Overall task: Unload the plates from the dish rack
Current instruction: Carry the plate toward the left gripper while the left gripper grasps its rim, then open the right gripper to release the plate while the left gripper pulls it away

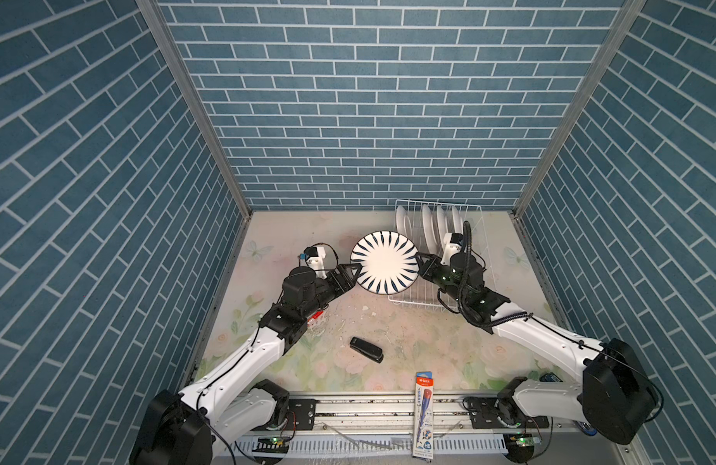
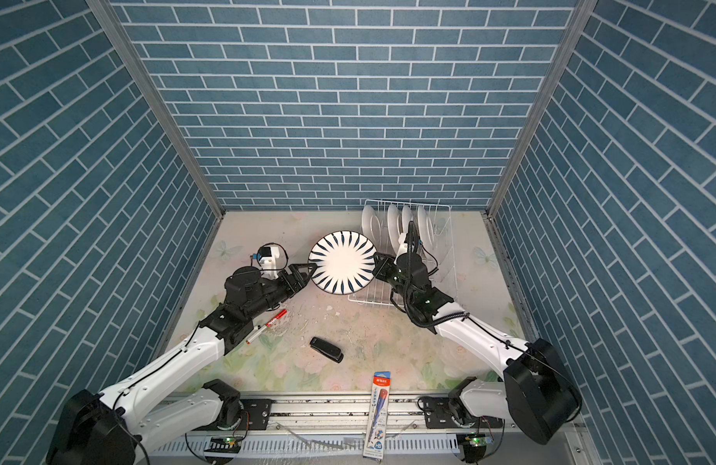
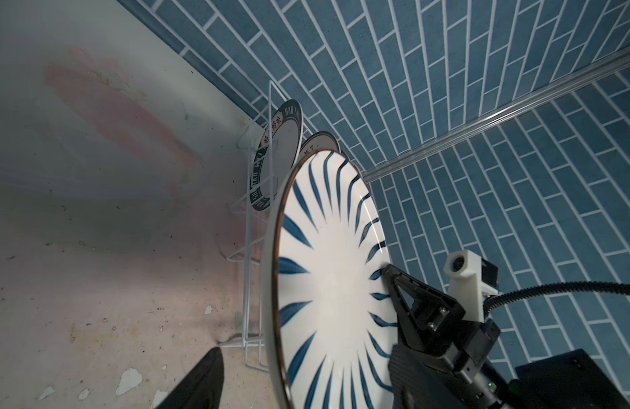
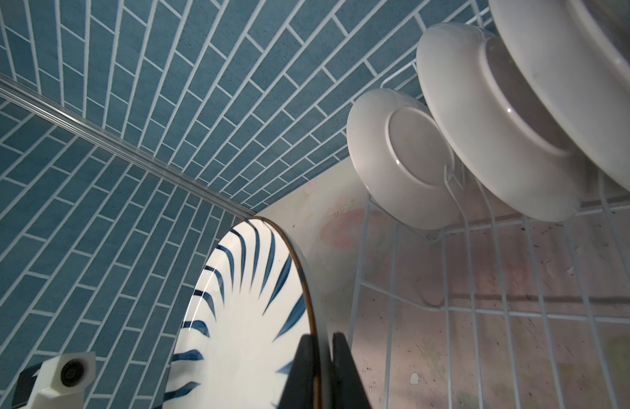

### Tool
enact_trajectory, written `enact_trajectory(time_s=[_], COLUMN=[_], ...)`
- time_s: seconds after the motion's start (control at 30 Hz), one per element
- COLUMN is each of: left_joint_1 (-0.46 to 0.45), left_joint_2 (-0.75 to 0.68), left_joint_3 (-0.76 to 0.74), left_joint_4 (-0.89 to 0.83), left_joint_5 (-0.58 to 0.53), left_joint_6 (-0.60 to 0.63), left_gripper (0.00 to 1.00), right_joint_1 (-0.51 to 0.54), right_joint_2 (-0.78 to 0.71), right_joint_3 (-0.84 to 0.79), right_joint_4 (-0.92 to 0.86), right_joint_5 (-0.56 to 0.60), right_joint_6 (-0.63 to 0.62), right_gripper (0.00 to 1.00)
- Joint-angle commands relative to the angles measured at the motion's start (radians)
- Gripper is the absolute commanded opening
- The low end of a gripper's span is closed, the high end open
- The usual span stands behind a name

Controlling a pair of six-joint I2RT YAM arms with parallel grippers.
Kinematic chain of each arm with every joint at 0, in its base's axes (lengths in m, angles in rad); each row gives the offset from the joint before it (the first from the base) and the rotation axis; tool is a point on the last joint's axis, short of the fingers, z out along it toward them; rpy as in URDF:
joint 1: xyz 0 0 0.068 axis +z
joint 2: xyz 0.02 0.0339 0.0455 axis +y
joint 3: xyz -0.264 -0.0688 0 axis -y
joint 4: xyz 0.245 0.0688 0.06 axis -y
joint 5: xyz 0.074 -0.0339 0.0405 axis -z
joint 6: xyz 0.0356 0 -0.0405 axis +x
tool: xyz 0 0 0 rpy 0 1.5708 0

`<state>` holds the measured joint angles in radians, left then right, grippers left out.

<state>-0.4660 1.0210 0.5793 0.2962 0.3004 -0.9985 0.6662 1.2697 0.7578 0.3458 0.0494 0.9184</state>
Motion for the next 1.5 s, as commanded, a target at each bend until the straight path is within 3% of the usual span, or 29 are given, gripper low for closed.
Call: enact_trajectory(time_s=[0.0, 0.3, 0.63, 0.9, 1.0, 1.17, 1.33, 1.47], left_joint_1=[0.018, 0.053, 0.072, 0.088, 0.102, 0.141, 0.208, 0.243], left_joint_2=[-0.021, 0.037, 0.068, 0.049, 0.042, -0.002, -0.041, -0.062], left_joint_3=[-0.028, -0.024, 0.003, -0.008, -0.003, -0.029, -0.016, -0.016], left_joint_4=[0.073, 0.117, 0.128, 0.121, 0.11, 0.123, 0.076, 0.053], left_joint_5=[-0.002, 0.054, 0.075, 0.069, 0.097, 0.089, 0.134, 0.147], left_joint_6=[-0.021, -0.043, -0.035, -0.034, -0.025, -0.034, -0.032, -0.031], left_gripper=[0.6, 0.57, 0.18, 0.11, 0.0, 0.0, 0.0, 0.0], right_joint_1=[-0.002, -0.002, -0.001, -0.002, -0.002, -0.004, -0.001, -0.003], right_joint_2=[-0.019, 0.021, 0.078, 0.083, 0.093, 0.115, 0.122, 0.146], right_joint_3=[0.018, 0.032, 0.082, 0.075, 0.084, 0.101, 0.104, 0.11], right_joint_4=[0.171, 0.234, 0.227, 0.263, 0.267, 0.279, 0.288, 0.298], right_joint_5=[-0.06, -0.121, -0.192, -0.206, -0.215, -0.232, -0.238, -0.242], right_joint_6=[0.12, 0.128, 0.122, 0.128, 0.123, 0.112, 0.117, 0.126], right_gripper=[0.0, 0.0, 0.0, 0.0, 0.0, 0.0, 0.35, 0.51])
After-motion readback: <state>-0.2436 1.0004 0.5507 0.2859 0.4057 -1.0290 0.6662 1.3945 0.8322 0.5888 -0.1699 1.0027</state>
